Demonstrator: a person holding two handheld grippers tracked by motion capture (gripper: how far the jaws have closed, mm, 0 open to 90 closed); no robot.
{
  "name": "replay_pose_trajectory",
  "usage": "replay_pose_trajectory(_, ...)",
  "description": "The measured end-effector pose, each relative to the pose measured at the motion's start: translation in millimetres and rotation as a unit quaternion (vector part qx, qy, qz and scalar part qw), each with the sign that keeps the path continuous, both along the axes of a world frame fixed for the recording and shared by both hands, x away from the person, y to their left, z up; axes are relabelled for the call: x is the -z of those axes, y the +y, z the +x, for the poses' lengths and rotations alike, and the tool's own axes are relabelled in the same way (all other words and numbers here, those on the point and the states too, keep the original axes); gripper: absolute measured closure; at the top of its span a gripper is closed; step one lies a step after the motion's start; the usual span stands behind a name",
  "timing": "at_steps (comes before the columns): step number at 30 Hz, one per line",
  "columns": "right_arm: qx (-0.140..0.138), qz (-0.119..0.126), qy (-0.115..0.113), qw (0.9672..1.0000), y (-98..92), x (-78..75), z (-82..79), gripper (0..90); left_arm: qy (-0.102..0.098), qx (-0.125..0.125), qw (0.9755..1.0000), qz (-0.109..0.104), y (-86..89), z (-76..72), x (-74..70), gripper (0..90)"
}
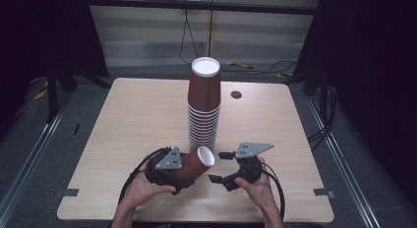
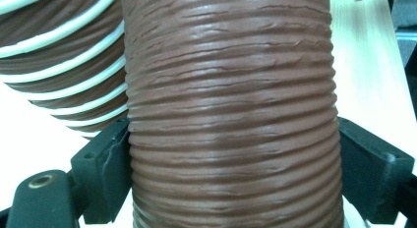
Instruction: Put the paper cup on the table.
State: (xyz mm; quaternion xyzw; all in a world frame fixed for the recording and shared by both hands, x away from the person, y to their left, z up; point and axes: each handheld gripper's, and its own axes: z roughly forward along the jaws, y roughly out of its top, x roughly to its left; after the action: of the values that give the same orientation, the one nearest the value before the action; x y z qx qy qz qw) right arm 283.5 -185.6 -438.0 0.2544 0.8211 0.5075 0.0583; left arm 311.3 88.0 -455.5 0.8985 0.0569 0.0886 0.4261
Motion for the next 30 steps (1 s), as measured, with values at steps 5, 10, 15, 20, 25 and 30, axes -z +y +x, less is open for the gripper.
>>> replay_pose_trajectory(5, -0.006, -0.020, 0.001, 0.9998, 0.9, -4.0, -0.1, 13.4, -0.008, -0.001, 0.9999, 0.015, -0.9, -0.8, -6.1, 13.3)
replay_pose_trajectory(10, -0.016, -0.037, 0.004, 0.9992, 2.8, -4.6, 1.5, 13.7, -0.003, 0.003, 0.9996, 0.026, 0.9, 0.6, -8.7, 13.4)
replay_pose_trajectory(15, -0.018, -0.061, 0.003, 0.9980, 7.3, -4.3, 2.0, 14.5, -0.027, 0.005, 0.9976, 0.064, -4.5, -1.5, -13.3, 13.4)
replay_pose_trajectory(20, -0.027, -0.087, 0.005, 0.9958, 12.3, -5.9, 2.8, 14.7, -0.033, 0.014, 0.9951, 0.092, -9.7, -1.9, -15.0, 13.4)
replay_pose_trajectory(25, -0.031, -0.125, 0.005, 0.9917, 16.5, -4.3, 6.1, 17.9, -0.036, 0.016, 0.9930, 0.111, -11.9, -4.0, -14.9, 13.2)
replay_pose_trajectory(30, -0.044, -0.138, 0.014, 0.9894, 19.3, -1.9, 9.4, 17.8, -0.032, 0.020, 0.9900, 0.136, -15.9, -3.6, -18.1, 13.1)
